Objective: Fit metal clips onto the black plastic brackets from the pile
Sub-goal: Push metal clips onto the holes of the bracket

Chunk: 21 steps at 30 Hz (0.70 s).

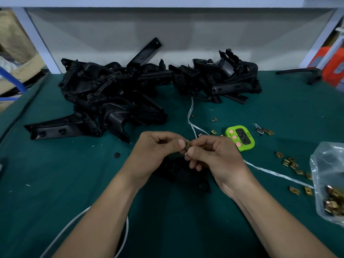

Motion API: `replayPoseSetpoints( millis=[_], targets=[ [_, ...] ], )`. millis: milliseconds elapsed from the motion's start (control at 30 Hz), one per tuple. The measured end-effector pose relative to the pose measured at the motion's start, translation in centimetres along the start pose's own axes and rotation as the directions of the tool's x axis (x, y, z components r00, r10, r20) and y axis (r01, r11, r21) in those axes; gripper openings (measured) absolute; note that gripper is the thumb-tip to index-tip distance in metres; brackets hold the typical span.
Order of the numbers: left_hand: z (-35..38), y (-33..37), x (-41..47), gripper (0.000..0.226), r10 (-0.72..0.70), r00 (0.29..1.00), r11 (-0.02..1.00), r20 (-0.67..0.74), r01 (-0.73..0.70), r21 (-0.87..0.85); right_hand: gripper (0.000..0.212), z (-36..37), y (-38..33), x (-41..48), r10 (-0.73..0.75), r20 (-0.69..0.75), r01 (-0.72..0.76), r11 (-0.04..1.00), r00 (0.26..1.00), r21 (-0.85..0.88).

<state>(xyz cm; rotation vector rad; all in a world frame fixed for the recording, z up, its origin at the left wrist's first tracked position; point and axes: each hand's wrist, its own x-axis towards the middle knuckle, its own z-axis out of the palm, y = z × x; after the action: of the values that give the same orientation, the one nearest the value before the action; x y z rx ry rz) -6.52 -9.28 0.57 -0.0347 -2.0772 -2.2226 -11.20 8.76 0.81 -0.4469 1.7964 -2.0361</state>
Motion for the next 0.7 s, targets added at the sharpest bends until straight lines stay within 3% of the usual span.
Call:
replayPoseSetpoints(
  millis=[67, 233, 300, 367, 433, 533, 600, 700],
  targets=[
    [0.4, -0.1, -0.1, 0.016, 0.034, 0.999, 0.998, -0.008, -0.033, 0.049, 0.005, 0.2, 0.1, 0.0, -0.020, -0.054, 0.019, 1.000, 0.998, -0.018],
    [0.6, -0.2, 0.2, 0.013, 0.118, 0.991, 0.973, -0.060, -0.103, 0.207, 0.008, 0.2, 0.3, 0.2, -0.091, -0.109, 0.070, 0.981, 0.990, -0.183],
    [0.7, -0.3, 0.5, 0.015, 0.115, 0.989, 0.949, -0.097, -0.081, 0.303, 0.011, 0.1, 0.3, 0.2, -0.156, -0.125, 0.107, 0.939, 0.980, -0.328],
    [0.7, -0.7, 0.7, 0.018, 0.121, 0.964, 0.910, -0.239, -0.012, 0.415, 0.021, -0.2, 0.3, -0.1, -0.306, -0.132, 0.172, 0.786, 0.943, -0.594],
    [0.4, -1.0, 0.8, 0.018, 0.160, 0.904, 0.858, -0.396, 0.071, 0.508, 0.040, -0.5, -0.3, -0.4, -0.402, -0.051, 0.195, 0.547, 0.914, -0.814],
    [-0.3, -1.2, 0.6, 0.026, 0.166, 0.859, 0.798, -0.484, 0.172, 0.578, 0.059, -0.5, -0.9, -0.4, -0.200, 0.184, 0.218, 0.166, 0.962, -0.962],
    [-0.5, -1.3, 0.3, 0.037, 0.166, 0.861, 0.745, -0.480, 0.209, 0.633, 0.058, -0.5, -1.1, -0.6, -0.096, 0.216, 0.225, 0.089, 0.972, -0.970],
    [-0.1, -1.3, -0.1, 0.046, 0.223, 0.876, 0.694, -0.428, 0.165, 0.701, 0.053, -1.0, -1.5, -1.0, -0.110, 0.138, 0.150, 0.118, 0.984, -0.982]
  ],
)
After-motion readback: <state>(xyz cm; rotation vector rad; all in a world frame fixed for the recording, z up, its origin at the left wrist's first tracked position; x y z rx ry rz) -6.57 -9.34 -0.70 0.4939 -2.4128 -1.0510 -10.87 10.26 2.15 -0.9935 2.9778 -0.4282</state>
